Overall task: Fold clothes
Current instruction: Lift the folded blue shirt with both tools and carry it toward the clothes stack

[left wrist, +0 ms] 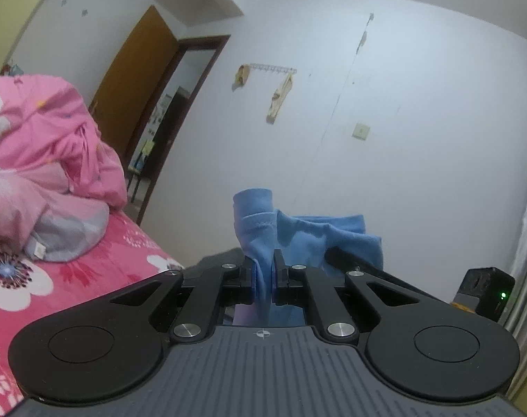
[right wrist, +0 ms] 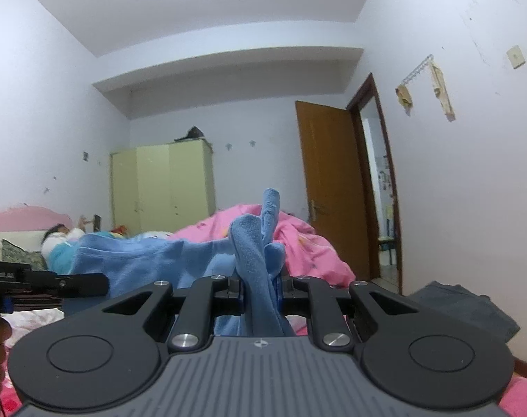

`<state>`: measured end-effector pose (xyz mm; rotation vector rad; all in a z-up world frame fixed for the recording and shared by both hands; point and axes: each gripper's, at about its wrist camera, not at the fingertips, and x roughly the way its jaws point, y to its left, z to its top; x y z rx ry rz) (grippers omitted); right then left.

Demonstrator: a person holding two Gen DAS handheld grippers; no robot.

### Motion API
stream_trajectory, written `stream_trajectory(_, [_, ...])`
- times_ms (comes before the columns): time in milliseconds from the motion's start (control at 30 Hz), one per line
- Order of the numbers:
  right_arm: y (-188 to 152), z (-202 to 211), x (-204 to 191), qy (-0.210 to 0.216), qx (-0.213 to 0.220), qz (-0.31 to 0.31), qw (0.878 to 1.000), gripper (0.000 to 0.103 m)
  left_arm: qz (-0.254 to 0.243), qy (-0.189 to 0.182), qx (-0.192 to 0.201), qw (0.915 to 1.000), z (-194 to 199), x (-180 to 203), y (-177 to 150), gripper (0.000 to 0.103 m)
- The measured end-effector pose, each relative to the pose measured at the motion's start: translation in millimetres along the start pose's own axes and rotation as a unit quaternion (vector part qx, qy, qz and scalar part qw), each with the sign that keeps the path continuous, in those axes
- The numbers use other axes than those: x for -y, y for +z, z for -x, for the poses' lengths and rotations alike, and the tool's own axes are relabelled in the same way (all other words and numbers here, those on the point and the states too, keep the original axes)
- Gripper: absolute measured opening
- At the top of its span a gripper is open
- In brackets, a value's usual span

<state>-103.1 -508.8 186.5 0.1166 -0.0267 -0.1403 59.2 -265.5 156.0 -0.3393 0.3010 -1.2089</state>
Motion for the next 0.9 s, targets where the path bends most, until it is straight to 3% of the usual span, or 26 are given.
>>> stream_trajectory(267, [-23,-36,36,-0.01,-0.023,-0.003,1.0,0.016,0.022,0.008,-0.037,0.9991,-48,-30,-18,0.005])
stream_trajectory(467, [-52,-86,59,-0.004,-0.064,-0.017,0.998,0.016,0.057,0.03,-0.064,0.9959,-80,-78,-31,0.005])
stream_trajectory(667, [-92,-154,77,0.001,-0.13,-0.016,0.991,0.016,0.089,0.07,-0.096,0.9889,-112,-134,-48,0.005])
stream_trajectory(900, [-145,-238,93,0.003,-0.228,0.001,0.974,0.02,0.122,0.12,-0.147,0.9742,-150,-200,-80,0.007])
